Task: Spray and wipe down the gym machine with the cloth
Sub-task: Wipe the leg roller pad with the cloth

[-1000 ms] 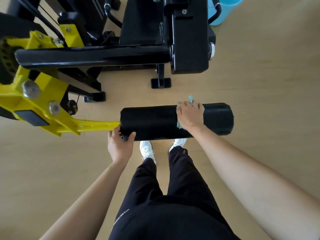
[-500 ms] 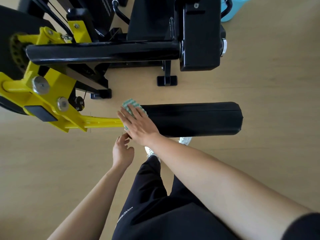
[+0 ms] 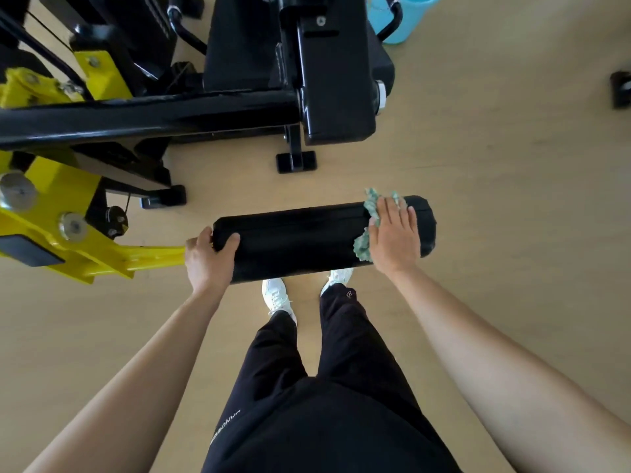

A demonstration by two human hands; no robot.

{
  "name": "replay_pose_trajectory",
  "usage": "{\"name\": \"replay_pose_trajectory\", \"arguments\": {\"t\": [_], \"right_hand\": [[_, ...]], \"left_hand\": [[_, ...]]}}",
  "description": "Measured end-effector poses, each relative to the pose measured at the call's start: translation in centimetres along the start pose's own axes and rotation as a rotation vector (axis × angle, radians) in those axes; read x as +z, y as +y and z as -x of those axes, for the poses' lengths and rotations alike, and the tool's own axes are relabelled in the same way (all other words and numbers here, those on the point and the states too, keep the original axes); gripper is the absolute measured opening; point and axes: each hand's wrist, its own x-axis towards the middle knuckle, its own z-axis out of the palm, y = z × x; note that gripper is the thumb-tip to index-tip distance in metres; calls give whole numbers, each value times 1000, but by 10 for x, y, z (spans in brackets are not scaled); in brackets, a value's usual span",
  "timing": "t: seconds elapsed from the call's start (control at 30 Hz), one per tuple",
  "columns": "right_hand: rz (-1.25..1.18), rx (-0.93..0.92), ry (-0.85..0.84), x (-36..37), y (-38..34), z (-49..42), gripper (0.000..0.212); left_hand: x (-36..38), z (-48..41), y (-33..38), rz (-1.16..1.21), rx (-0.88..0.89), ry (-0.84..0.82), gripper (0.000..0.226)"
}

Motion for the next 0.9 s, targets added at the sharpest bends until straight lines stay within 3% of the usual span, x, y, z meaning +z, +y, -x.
{"name": "replay_pose_trajectory", "arguments": {"t": [0.2,0.3,0.63,0.9], "right_hand": [[-106,320,36,-12,26,-20,59],[-141,357,16,-17,10,-30,57],[-100,-222,-75,1,-128,-21,55],[23,-613,-127,12,-240,6,58]], "left_hand": [[9,6,1,3,-27,38,59],[9,11,1,99,-47,52,61],[12,40,-22,149,-31,100,62],[17,58,-31,203,-57,97,46]]}}
